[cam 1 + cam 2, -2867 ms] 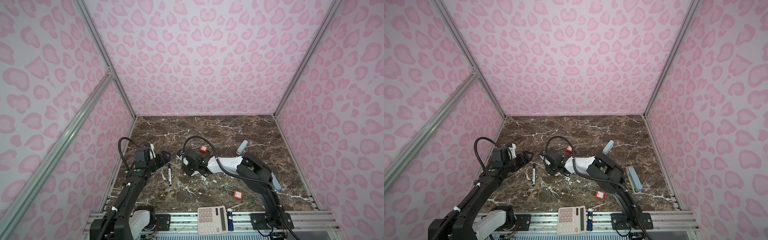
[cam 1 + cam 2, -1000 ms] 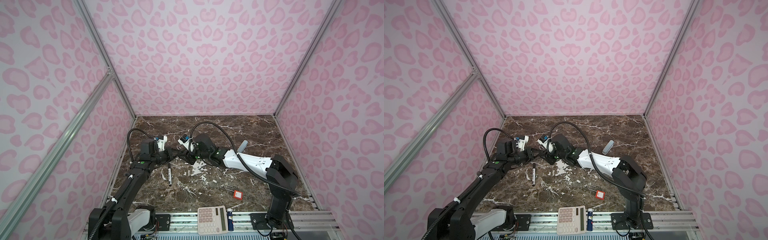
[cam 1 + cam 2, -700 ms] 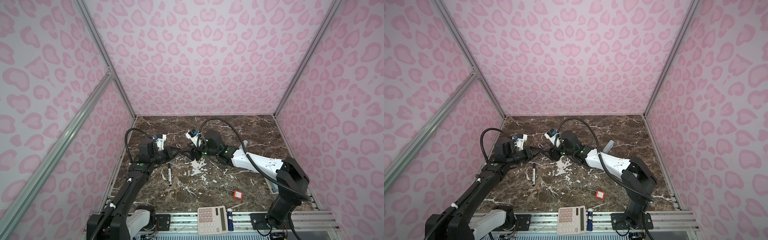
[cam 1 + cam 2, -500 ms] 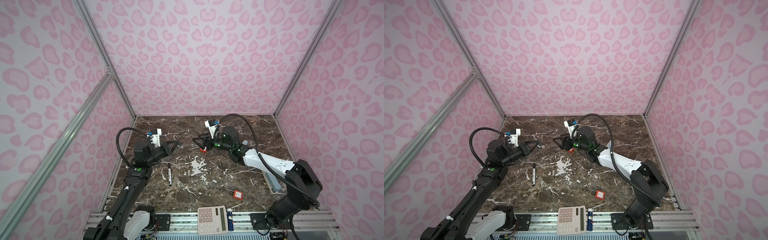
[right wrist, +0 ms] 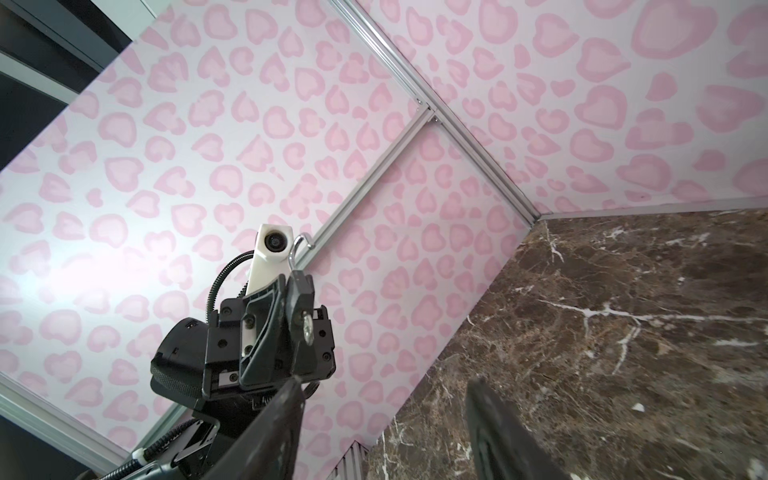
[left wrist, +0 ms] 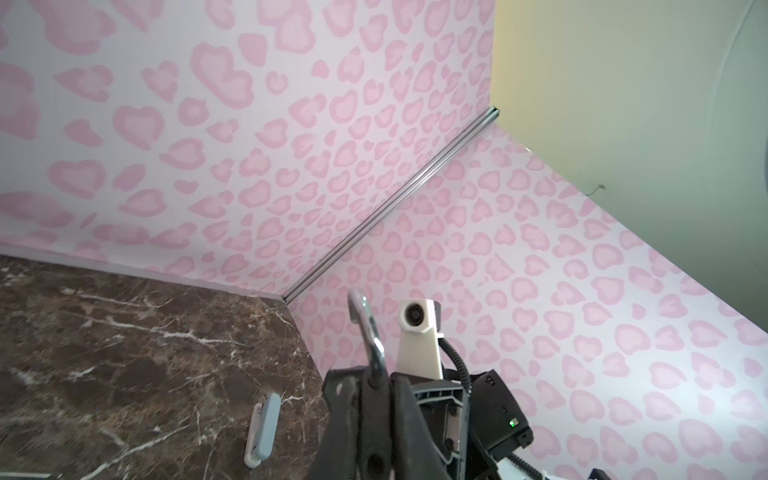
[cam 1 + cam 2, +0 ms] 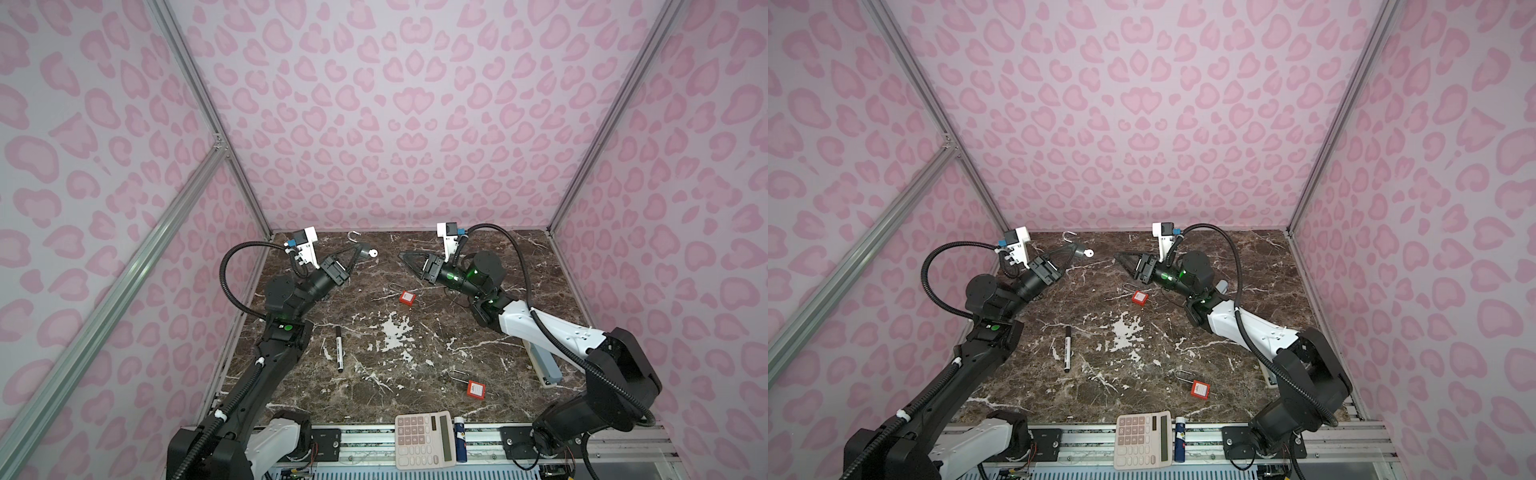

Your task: Lock with the key

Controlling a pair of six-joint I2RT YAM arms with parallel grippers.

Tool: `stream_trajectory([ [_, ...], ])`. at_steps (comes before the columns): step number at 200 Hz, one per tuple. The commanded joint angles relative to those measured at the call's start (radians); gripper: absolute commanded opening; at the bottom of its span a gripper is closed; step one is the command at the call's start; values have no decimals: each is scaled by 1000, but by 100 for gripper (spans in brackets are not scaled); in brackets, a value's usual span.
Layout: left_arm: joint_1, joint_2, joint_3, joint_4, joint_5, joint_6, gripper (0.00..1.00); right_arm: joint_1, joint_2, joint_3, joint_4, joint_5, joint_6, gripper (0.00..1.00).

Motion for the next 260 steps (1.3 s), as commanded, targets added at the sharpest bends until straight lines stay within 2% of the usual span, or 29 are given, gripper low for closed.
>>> stream_trajectory([
  [1, -23, 25, 51, 103, 4, -42, 4, 27, 25, 18, 159, -28, 76, 62],
  [82, -86, 62, 98, 122, 13, -59, 4, 64, 23, 69, 136, -24, 35, 59],
  [149, -108, 55, 103, 106, 10, -47, 4, 85, 66, 141, 151, -35, 61, 42],
  [191, -110, 52, 98, 104, 10, -43, 4, 86, 88, 135, 236, -43, 121, 28],
  [260, -112, 57, 96, 104, 8, -40, 4, 86, 88, 138, 256, -38, 123, 31],
])
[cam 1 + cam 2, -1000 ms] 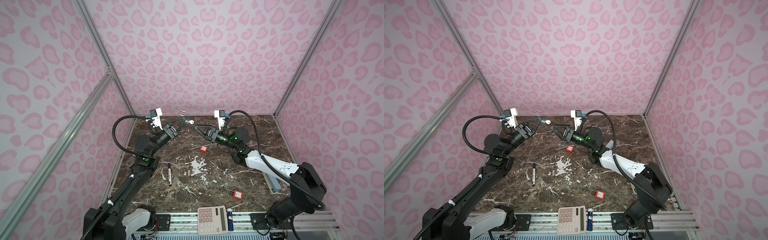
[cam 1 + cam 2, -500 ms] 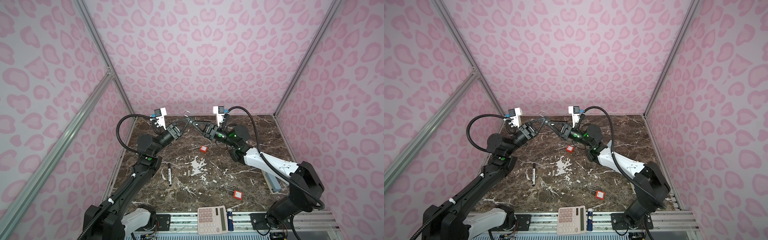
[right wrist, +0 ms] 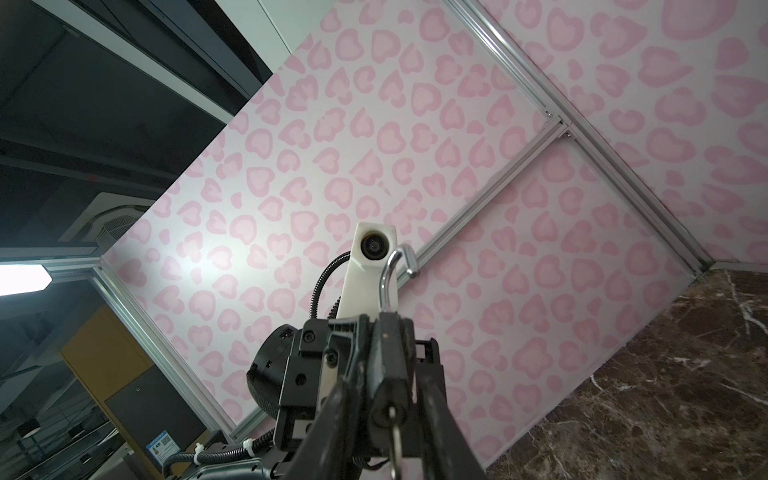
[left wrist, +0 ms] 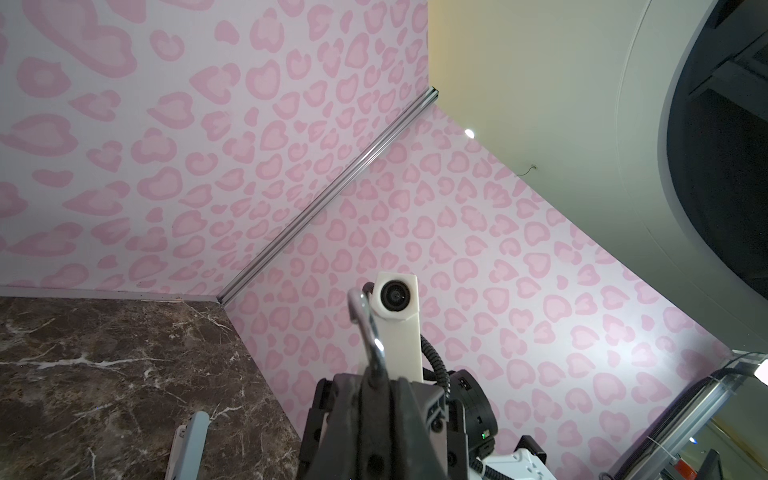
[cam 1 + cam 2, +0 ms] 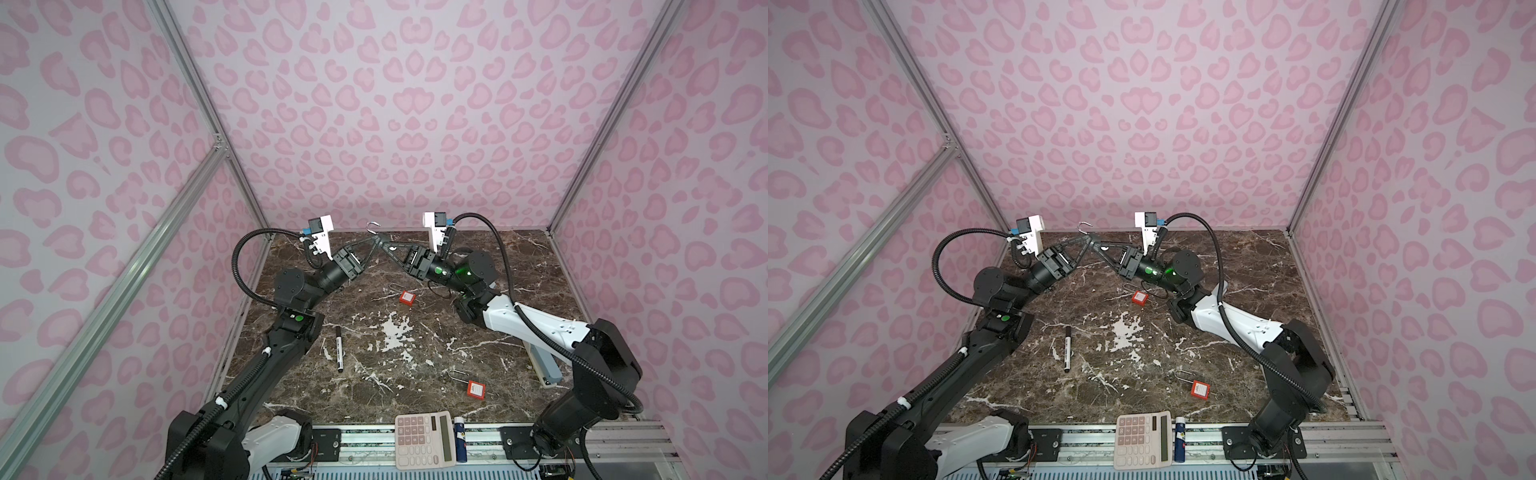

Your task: Lock with the key

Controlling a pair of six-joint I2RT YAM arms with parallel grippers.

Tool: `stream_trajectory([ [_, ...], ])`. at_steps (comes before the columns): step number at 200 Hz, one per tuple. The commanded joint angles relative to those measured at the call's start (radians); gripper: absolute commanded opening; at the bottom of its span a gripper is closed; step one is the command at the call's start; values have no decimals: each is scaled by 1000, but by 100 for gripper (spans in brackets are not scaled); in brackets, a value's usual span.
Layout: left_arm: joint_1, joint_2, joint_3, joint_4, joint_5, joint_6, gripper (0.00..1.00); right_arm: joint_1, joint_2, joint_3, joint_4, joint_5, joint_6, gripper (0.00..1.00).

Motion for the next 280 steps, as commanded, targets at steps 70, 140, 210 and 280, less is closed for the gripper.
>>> stream_trajectory([
  [70, -2, -9, -2, 47, 3, 6, 4, 1, 18, 9, 53, -6, 7, 18],
  [140, -2, -23, -25, 22, -16, 24, 54, -8, 3, -20, 59, -4, -3, 0],
  [210, 2, -51, -27, -65, -44, 76, 70, -46, -129, -119, -242, -1, -256, 0],
  [280, -2, -5, 2, -61, -17, 60, 70, -21, -232, -103, -669, 56, -566, 0],
])
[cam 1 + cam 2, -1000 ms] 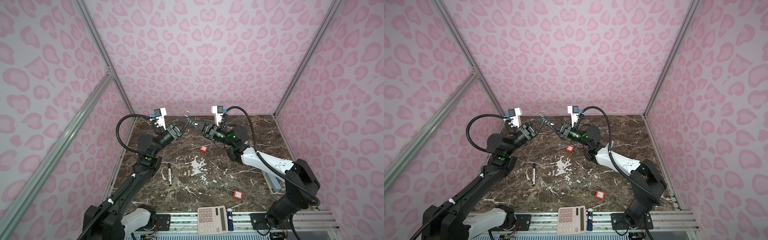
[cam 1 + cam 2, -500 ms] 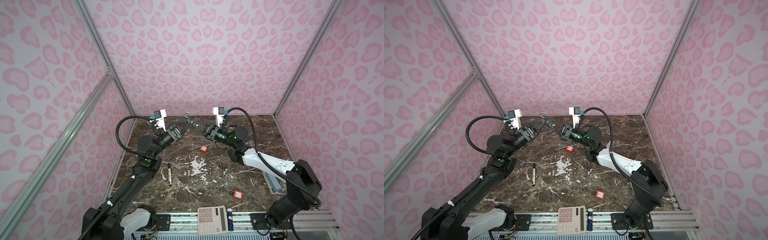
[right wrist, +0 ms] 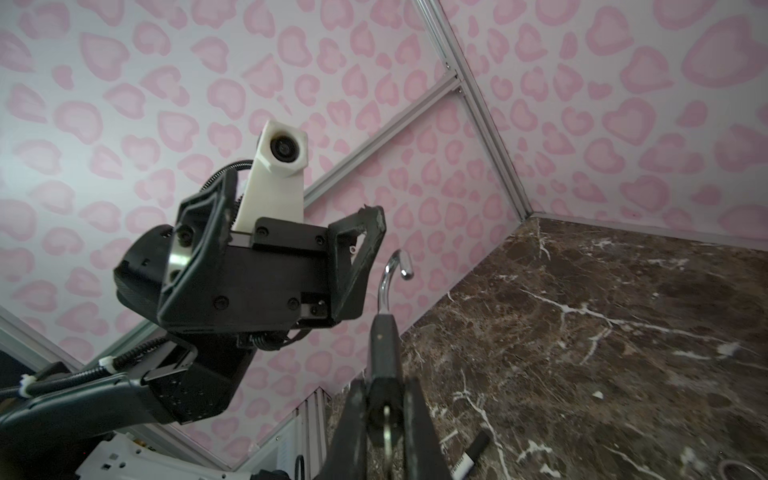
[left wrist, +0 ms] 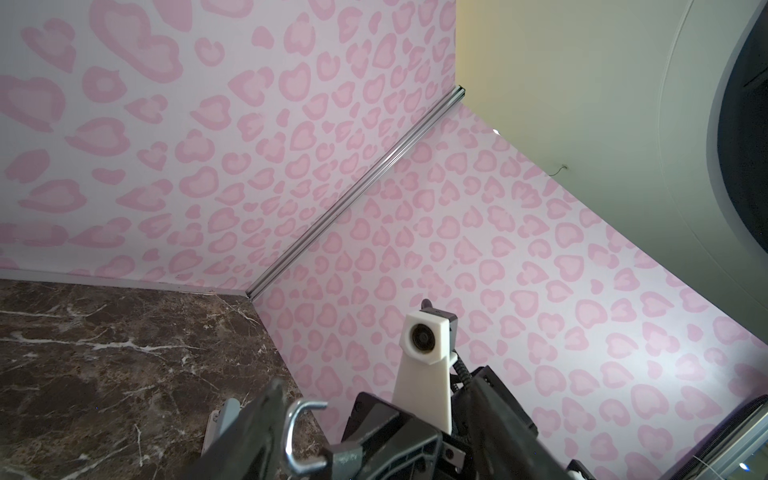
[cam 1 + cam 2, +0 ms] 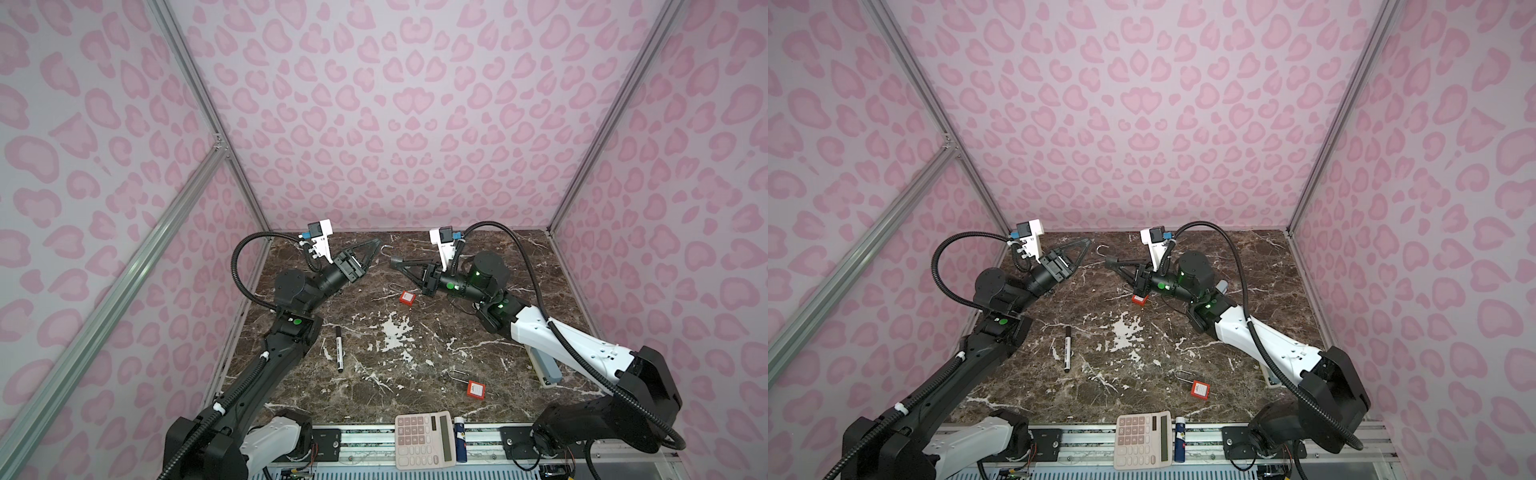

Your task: Lock with the key

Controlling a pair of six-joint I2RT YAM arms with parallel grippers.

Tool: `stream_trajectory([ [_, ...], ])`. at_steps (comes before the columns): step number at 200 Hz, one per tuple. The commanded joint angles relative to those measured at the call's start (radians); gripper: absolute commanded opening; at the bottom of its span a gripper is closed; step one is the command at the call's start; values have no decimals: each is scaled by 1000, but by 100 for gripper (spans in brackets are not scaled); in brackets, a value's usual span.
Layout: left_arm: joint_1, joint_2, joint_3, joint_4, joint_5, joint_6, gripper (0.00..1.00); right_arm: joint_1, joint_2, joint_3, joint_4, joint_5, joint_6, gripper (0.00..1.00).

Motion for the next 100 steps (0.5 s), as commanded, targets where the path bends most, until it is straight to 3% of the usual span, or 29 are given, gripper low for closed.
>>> stream_trajectory([
  [1, -4, 15, 22, 26, 15, 0, 70, 5, -12, 5, -103, 2, -100, 0],
  [100, -22, 27, 10, 12, 30, 6, 70, 15, 3, 49, -94, -26, -110, 0],
])
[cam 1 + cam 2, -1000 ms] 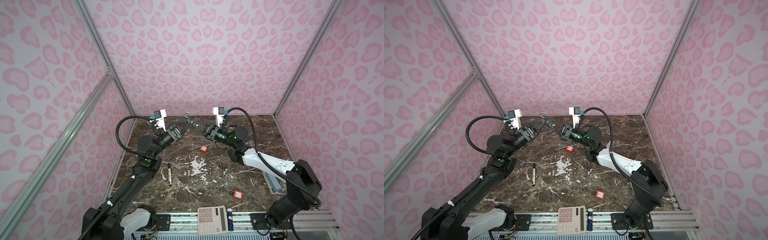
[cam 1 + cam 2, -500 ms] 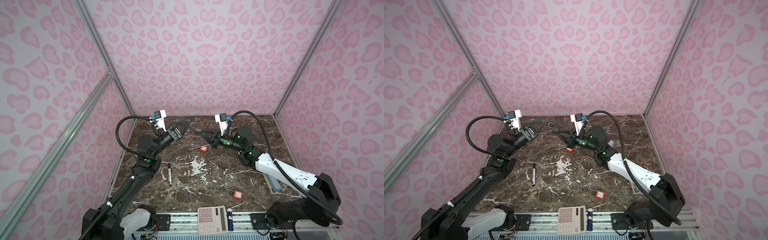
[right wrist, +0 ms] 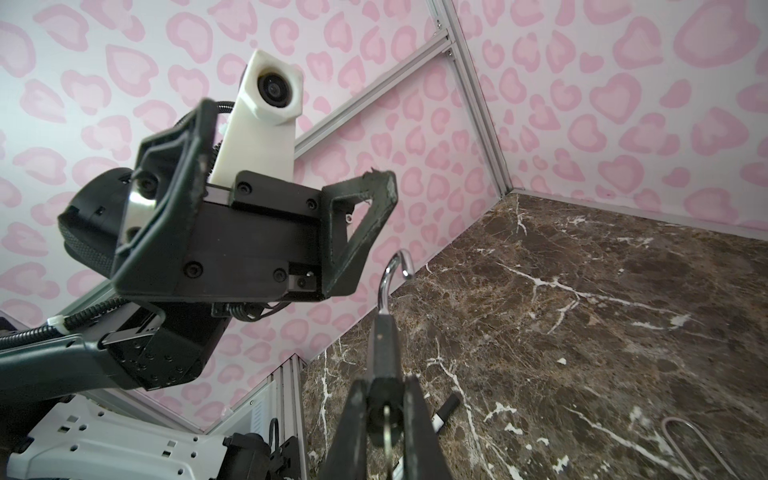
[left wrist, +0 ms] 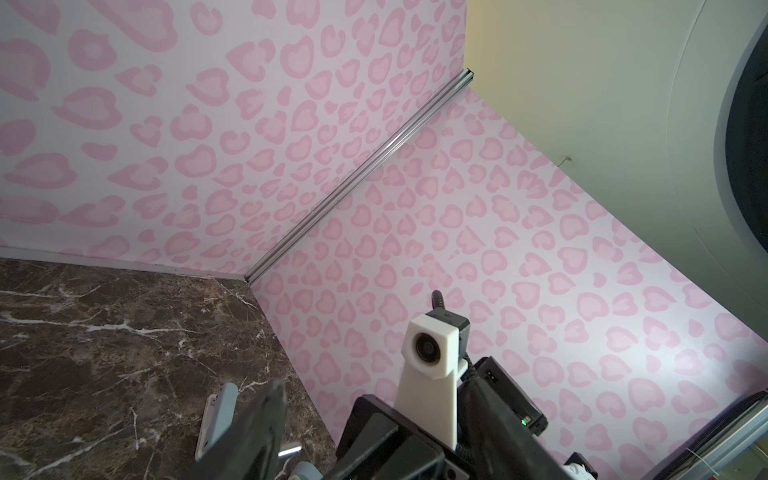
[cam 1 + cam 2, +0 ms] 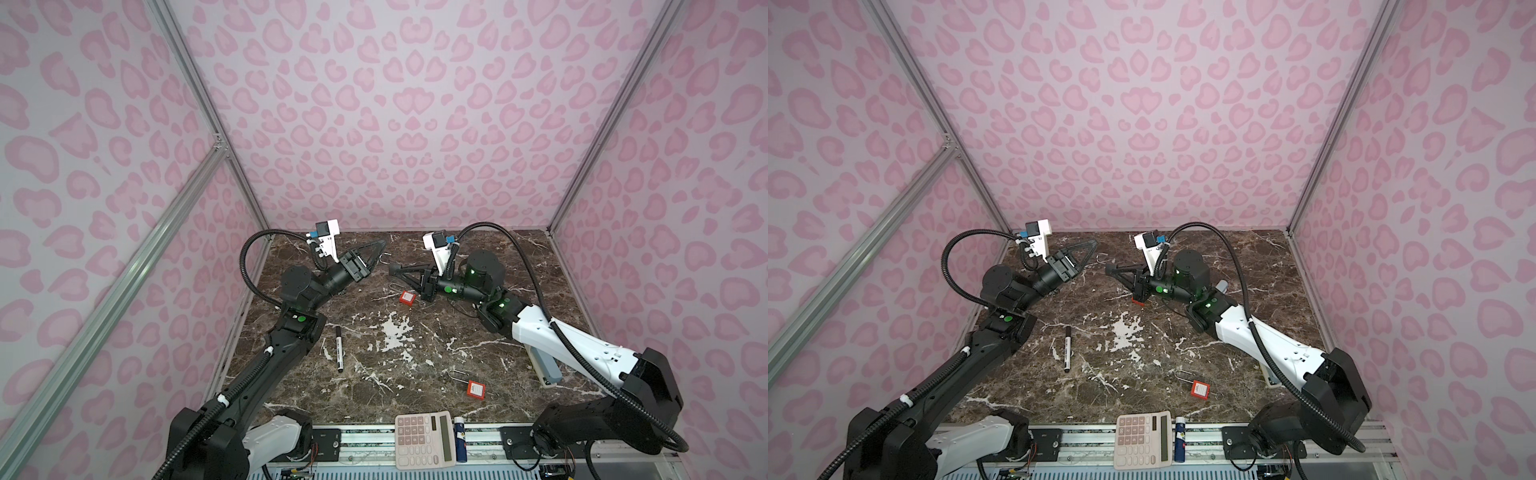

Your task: Lock with the key

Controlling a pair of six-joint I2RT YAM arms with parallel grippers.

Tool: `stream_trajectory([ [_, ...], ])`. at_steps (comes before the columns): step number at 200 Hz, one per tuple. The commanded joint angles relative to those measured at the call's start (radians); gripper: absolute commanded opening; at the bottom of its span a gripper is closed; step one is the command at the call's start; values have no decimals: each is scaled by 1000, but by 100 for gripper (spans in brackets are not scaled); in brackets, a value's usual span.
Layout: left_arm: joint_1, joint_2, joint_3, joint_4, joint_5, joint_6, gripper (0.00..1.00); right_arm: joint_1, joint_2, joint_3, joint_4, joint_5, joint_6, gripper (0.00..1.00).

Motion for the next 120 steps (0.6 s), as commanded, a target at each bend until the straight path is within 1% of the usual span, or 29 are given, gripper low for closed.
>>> stream_trajectory([
  [1, -2, -1, 2, 15, 19, 7, 70, 6, 5, 16, 8, -16, -20, 0],
  [120, -3, -4, -3, -2, 36, 19, 70, 9, 8, 47, -5, -24, -34, 0],
])
